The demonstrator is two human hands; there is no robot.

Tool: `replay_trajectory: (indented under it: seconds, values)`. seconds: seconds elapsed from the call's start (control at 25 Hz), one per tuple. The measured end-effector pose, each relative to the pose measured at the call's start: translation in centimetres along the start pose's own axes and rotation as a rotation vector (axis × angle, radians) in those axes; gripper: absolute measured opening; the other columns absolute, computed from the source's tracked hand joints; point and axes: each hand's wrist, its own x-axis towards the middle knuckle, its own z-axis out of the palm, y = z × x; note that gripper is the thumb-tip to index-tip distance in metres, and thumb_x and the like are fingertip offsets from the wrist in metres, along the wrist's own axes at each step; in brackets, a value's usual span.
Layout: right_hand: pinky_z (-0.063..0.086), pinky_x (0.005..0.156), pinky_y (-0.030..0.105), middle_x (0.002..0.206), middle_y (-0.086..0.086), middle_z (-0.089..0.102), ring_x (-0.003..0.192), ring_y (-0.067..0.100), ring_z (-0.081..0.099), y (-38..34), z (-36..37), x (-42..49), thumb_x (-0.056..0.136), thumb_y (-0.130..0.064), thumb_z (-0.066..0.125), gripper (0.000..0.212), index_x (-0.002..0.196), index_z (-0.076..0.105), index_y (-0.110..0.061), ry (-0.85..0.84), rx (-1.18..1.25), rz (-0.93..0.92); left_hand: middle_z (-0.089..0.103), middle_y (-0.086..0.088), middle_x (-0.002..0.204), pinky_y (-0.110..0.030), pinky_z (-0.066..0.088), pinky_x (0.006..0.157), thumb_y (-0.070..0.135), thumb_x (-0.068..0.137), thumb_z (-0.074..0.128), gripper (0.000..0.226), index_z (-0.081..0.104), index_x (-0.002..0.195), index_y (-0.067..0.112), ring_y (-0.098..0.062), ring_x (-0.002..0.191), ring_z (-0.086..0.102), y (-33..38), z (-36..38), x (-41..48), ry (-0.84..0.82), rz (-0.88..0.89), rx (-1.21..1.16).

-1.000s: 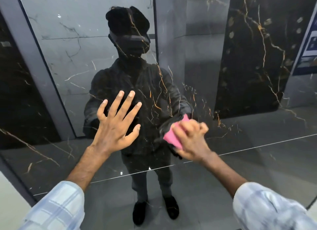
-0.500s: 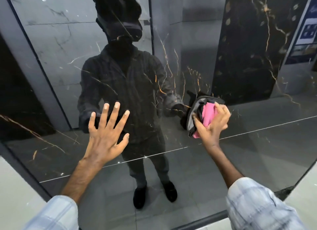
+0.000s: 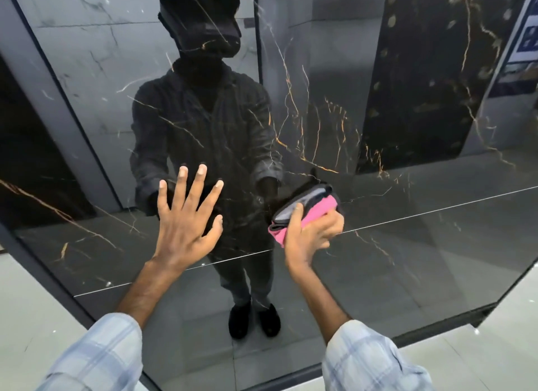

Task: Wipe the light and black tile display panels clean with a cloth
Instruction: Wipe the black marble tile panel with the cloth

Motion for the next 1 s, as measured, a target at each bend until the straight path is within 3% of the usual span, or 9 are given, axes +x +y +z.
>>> replay_trajectory:
  seconds: [0.16, 0.24, 0.32, 0.48, 0.56, 0.64, 0.76, 0.88, 1.0]
  values:
    - [0.029, 0.095, 0.045, 0.140, 0.010, 0.034, 0.126, 0.033, 0.037, 1.6, -1.0, -0.3, 0.082, -0.052, 0.054, 0.071, 0.142, 0.040, -0.016, -0.409, -0.330, -0.926, 0.033, -0.016, 0.166, -0.060, 0.011, 0.125, 0.026, 0.092, 0.060, 0.051, 0.062, 0.142, 0.012, -0.032, 0.160, 0.018, 0.7, -1.3, -0.9, 0.055, -0.059, -0.156]
    - [0.030, 0.087, 0.046, 0.137, 0.000, 0.037, 0.120, 0.028, 0.039, 3.1, -2.0, 1.2, 0.079, -0.052, 0.057, 0.068, 0.141, 0.044, -0.027, -0.529, -0.411, -1.244, 0.032, -0.016, 0.167, -0.059, 0.016, 0.120, 0.027, 0.093, 0.060, 0.051, 0.062, 0.142, 0.014, -0.030, 0.160, 0.019, 0.0, -2.0, -0.9, 0.077, -0.086, -0.092]
    - [0.029, 0.085, 0.047, 0.133, -0.007, 0.044, 0.118, 0.025, 0.045, 2.8, -2.6, 3.8, 0.070, -0.046, 0.076, 0.069, 0.134, 0.052, -0.034, -0.465, -0.340, -1.242, 0.028, -0.015, 0.169, -0.060, 0.018, 0.117, 0.028, 0.094, 0.059, 0.051, 0.059, 0.144, 0.016, -0.028, 0.160, 0.015, -0.9, -2.3, -0.5, 0.090, -0.108, -0.005]
    - [0.039, 0.102, 0.059, 0.132, 0.000, 0.040, 0.127, 0.029, 0.048, 3.3, -3.3, 6.3, 0.065, -0.037, 0.083, 0.078, 0.135, 0.051, -0.024, -0.235, 0.040, -0.666, 0.015, -0.020, 0.171, -0.062, 0.010, 0.121, 0.038, 0.098, 0.053, 0.068, 0.033, 0.161, 0.019, -0.032, 0.161, 0.001, -1.4, -1.1, -0.7, 0.020, -0.132, 0.162]
    - [0.033, 0.108, 0.064, 0.137, -0.006, 0.030, 0.137, 0.010, 0.038, 5.0, -3.1, 3.7, 0.070, -0.037, 0.085, 0.084, 0.140, 0.042, -0.021, -0.140, 0.086, -0.392, 0.011, -0.027, 0.169, -0.064, 0.000, 0.124, 0.039, 0.099, 0.053, 0.081, 0.015, 0.166, 0.017, -0.043, 0.159, -0.001, -0.8, -0.2, -1.0, -0.014, -0.127, 0.197]
    - [0.031, 0.110, 0.066, 0.141, -0.003, 0.025, 0.137, -0.010, 0.027, 5.9, -2.9, 1.4, 0.072, -0.022, 0.090, 0.085, 0.140, 0.039, -0.021, -0.108, 0.109, -0.242, 0.010, -0.030, 0.168, -0.065, -0.003, 0.123, 0.040, 0.097, 0.056, 0.084, 0.015, 0.166, 0.015, -0.051, 0.156, 0.004, -0.4, 0.1, -1.2, -0.021, -0.154, 0.164]
    - [0.038, 0.110, 0.053, 0.135, 0.008, 0.031, 0.130, -0.007, 0.037, 3.8, -2.3, 2.5, 0.066, -0.012, 0.083, 0.079, 0.135, 0.045, -0.004, -0.048, 0.186, -0.311, 0.013, -0.021, 0.170, -0.062, 0.006, 0.119, 0.042, 0.098, 0.051, 0.071, 0.030, 0.162, 0.019, -0.040, 0.158, 0.006, -0.4, -0.9, -0.5, 0.066, -0.145, 0.159]
    - [0.034, 0.110, 0.046, 0.138, 0.000, 0.031, 0.133, 0.025, 0.044, 1.4, -1.3, 2.6, 0.066, -0.026, 0.073, 0.079, 0.138, 0.047, -0.008, -0.081, 0.096, -0.484, 0.009, -0.015, 0.170, -0.053, 0.002, 0.119, 0.044, 0.098, 0.049, 0.073, 0.027, 0.163, 0.021, -0.031, 0.160, 0.000, -1.4, -1.4, 0.7, 0.090, -0.132, 0.146]
    - [0.039, 0.097, 0.050, 0.135, 0.001, 0.039, 0.122, 0.034, 0.046, 4.3, -0.7, -0.4, 0.071, -0.040, 0.067, 0.072, 0.138, 0.048, -0.021, -0.365, -0.258, -1.032, 0.009, -0.017, 0.170, -0.053, -0.002, 0.122, 0.049, 0.097, 0.050, 0.084, 0.013, 0.167, 0.020, -0.027, 0.161, -0.012, -2.3, -0.7, 0.8, 0.050, -0.082, 0.238]
